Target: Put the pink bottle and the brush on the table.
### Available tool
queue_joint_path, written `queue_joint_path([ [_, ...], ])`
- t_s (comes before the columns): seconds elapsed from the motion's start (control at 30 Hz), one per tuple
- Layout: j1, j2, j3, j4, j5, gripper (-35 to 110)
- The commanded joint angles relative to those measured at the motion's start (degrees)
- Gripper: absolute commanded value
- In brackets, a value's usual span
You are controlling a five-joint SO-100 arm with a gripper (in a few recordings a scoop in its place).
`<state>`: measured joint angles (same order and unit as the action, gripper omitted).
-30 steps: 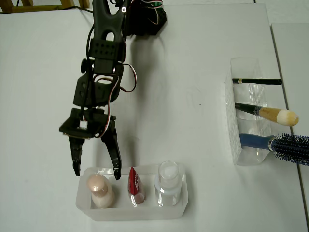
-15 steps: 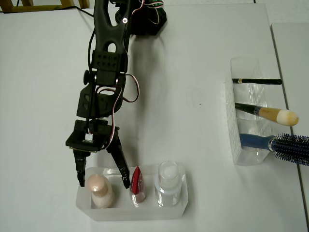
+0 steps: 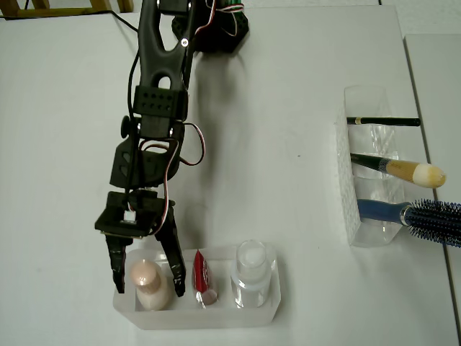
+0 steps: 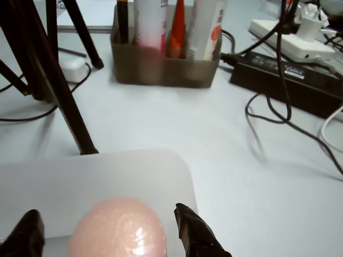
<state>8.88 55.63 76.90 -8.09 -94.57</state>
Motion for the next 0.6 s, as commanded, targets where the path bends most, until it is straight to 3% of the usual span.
queue_joint_path([
  [0.0, 0.88, 0.70, -2.72, -0.44, -1.85, 34],
  [0.57, 0.88, -2.20, -4.04, -3.16, -2.81, 24],
])
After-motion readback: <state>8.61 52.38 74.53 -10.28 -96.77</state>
